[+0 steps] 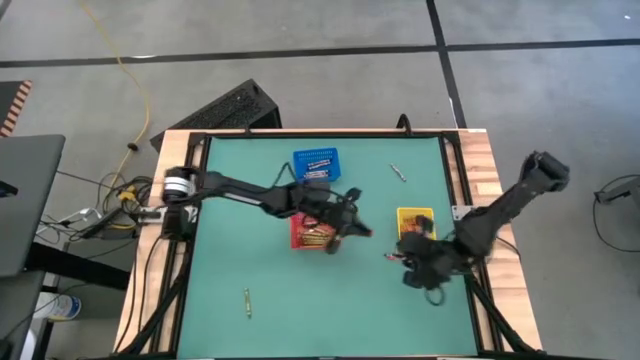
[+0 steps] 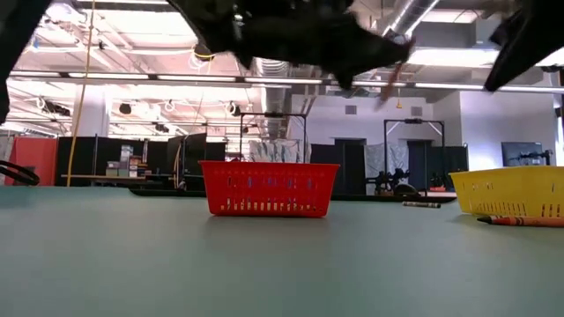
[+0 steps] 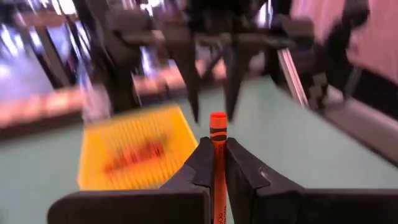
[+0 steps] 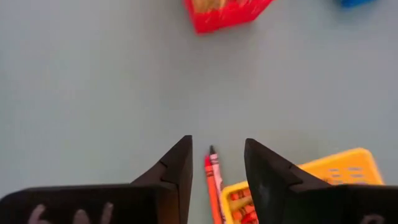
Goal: Sort crayons
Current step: Put the orange crayon into the yellow bin
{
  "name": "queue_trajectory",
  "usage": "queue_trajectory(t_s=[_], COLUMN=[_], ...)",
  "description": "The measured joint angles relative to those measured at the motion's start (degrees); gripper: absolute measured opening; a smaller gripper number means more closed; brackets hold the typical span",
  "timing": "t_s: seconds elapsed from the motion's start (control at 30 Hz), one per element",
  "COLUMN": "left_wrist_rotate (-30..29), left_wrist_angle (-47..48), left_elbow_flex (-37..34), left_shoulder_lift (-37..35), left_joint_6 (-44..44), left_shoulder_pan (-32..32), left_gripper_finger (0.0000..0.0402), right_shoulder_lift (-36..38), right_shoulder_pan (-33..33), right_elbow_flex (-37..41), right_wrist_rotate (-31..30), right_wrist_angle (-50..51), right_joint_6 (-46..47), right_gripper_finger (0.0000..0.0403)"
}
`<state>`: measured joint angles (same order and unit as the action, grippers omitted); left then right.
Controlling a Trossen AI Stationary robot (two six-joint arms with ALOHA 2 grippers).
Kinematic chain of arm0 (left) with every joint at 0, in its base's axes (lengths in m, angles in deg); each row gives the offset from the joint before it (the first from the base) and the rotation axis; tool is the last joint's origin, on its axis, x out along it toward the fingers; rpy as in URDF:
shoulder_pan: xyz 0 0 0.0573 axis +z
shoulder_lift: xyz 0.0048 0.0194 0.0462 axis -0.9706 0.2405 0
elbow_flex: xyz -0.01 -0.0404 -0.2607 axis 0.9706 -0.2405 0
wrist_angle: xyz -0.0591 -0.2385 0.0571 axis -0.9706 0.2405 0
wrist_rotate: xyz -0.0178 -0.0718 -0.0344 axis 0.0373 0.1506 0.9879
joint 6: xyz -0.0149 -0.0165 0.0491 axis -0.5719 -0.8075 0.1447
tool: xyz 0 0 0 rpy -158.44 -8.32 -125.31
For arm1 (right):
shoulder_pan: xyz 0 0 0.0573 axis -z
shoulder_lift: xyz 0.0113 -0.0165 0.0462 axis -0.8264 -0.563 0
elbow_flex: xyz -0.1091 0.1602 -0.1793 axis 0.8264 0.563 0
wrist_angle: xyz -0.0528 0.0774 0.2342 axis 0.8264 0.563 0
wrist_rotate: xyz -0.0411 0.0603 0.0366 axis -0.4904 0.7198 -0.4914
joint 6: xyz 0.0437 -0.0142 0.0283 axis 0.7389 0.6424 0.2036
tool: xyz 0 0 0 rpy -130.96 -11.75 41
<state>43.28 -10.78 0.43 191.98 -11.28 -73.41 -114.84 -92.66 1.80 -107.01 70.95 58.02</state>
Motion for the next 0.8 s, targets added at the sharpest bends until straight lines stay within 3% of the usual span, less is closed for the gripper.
queue_trajectory(t_s=[0.2,0.43,0.53,0.67,0.8], left_wrist_rotate=[1.57,2.54,-1.51,-5.68,-6.55], left_wrist_angle=[-16.82,-18.45,-18.98,-15.79,-16.15], left_elbow_flex=[12.21,27.65,31.87,35.41,39.04], left_shoulder_lift=[13.09,26.82,30.85,36.05,38.57], left_joint_6=[-4.83,-10.17,-11.0,-12.94,-13.56], left_shoulder_pan=[0.73,0.97,1.04,0.95,1.06], left_gripper_finger=[0.0005,0.0006,0.0006,0.0006,0.0006], right_shoulder_lift=[7.84,12.44,14.69,17.62,20.5], right_shoulder_pan=[-9.06,-11.38,-11.6,-11.72,-11.55], right_elbow_flex=[0.92,1.14,0.83,0.83,-0.34], right_wrist_rotate=[-15.14,-28.66,-35.39,-39.55,-39.22], right_wrist_angle=[5.32,7.33,8.22,5.98,3.16], right_joint_6=[10.8,11.06,10.61,5.14,-1.94], right_gripper_finger=[0.0134,0.0134,0.0134,0.0134,0.0134])
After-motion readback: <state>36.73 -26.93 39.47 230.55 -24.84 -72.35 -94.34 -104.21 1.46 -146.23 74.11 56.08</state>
